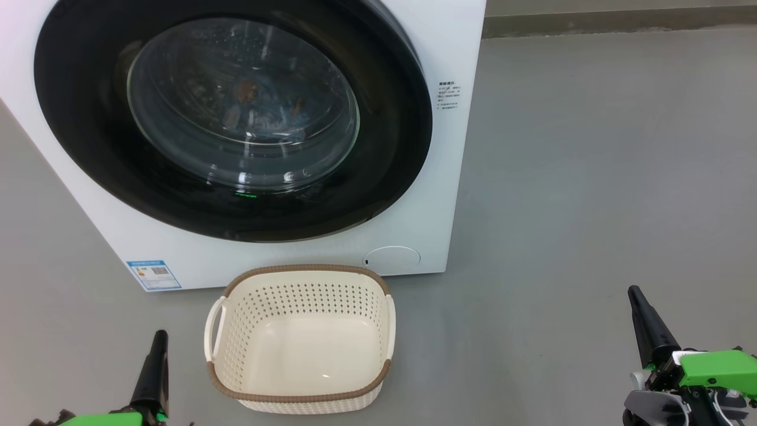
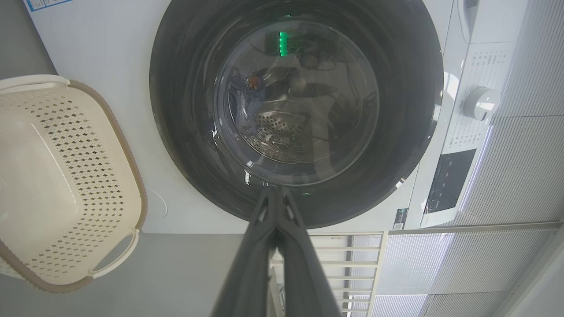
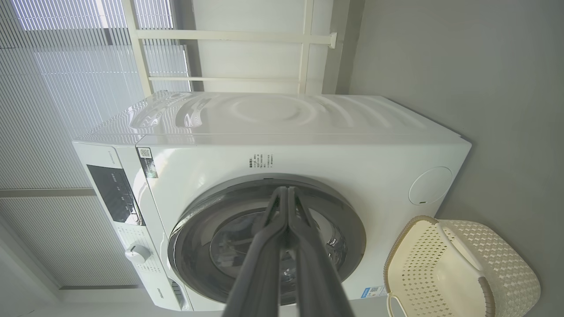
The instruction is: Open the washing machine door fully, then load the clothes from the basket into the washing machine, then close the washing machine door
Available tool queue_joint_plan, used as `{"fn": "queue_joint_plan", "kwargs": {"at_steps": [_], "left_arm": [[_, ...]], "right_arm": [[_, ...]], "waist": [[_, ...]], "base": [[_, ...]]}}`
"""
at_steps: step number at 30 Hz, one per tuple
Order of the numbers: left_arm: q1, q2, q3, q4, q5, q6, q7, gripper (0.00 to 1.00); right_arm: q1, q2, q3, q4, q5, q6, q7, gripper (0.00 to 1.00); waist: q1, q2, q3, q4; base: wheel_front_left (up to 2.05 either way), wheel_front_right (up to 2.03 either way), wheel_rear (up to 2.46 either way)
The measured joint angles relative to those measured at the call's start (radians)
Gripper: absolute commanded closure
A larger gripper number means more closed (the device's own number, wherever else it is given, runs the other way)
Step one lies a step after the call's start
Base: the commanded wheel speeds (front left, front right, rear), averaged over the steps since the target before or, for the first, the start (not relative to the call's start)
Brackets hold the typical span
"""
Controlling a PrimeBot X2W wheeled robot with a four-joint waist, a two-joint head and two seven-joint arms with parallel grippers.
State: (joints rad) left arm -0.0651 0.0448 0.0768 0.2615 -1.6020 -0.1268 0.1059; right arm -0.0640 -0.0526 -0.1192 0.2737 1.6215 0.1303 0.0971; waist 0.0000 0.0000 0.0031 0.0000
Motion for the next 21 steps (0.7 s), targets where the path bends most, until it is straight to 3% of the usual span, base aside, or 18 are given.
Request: {"fn": "queue_joint_plan", "kwargs": {"at_steps": [21], "left_arm": [[0.000, 0.000, 0.001, 0.000, 0.000, 0.000, 0.001, 1.00]], "right_arm": [[0.000, 0.005, -0.005, 0.000, -0.002, 0.000, 0.003, 1.00]], "waist": [[0.0000, 0.0000, 0.000, 0.000]], "base": [[0.00, 0.00, 0.00]]}}
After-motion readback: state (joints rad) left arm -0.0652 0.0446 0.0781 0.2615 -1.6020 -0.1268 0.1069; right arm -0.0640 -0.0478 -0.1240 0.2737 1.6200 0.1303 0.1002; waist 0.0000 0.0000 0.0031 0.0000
